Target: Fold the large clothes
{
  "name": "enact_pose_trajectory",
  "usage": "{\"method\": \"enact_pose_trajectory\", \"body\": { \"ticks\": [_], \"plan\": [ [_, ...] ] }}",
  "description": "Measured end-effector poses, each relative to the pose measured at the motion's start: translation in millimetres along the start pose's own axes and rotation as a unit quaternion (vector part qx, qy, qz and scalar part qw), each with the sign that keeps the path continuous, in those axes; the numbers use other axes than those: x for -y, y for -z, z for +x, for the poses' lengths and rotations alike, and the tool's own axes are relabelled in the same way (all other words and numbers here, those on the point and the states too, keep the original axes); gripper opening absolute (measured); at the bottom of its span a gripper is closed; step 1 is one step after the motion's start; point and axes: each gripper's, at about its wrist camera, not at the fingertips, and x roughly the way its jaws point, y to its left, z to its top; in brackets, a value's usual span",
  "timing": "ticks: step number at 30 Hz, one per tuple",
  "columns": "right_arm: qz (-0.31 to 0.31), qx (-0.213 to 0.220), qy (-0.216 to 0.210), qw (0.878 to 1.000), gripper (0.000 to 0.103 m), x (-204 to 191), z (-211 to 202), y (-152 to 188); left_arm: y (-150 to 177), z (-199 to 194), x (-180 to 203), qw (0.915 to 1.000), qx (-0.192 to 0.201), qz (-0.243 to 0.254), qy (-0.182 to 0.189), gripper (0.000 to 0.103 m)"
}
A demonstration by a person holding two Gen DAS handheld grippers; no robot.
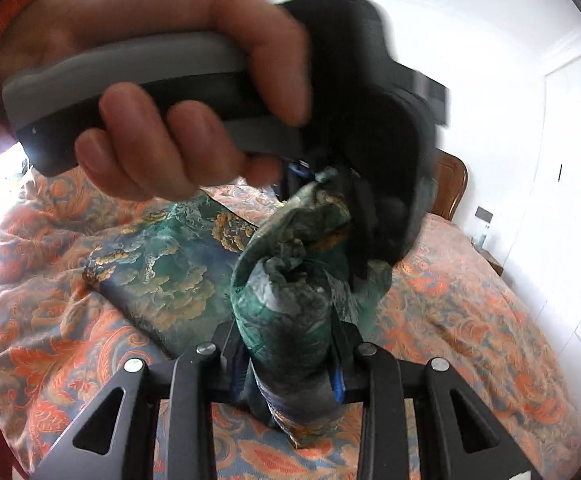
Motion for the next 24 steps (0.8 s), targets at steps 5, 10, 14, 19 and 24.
{"method": "enact_pose_trajectory", "body": {
  "ticks": [5,10,14,19,24],
  "plan": [
    [0.080,0.031,-0.064,0.994,0.078,20.1,-56.7,-6.7,7.0,-43.6,-64.5,0.9985,0.033,-0.030,0.031,0.026],
    [0.130,0.031,-0.087,0.987,0.079,38.6,-87.1,-0.4,37.0,-58.5,-133.0,0.9961,0.040,-0.072,0.033,0.027],
    [0.146,-0.017,-0.069,0.987,0.079,52.8,-72.6,14.2,72.2,-42.5,-181.1,0.9944,0.039,-0.096,0.020,0.029],
    [0.182,-0.049,-0.081,0.979,0.079,60.6,-43.8,15.9,110.2,-0.6,-222.9,0.9913,0.019,-0.130,-0.002,0.032],
    [0.179,-0.085,-0.103,0.975,0.079,51.6,8.7,-26.0,135.1,28.0,-252.1,0.9828,0.037,-0.176,0.041,0.037]
  ]
}}
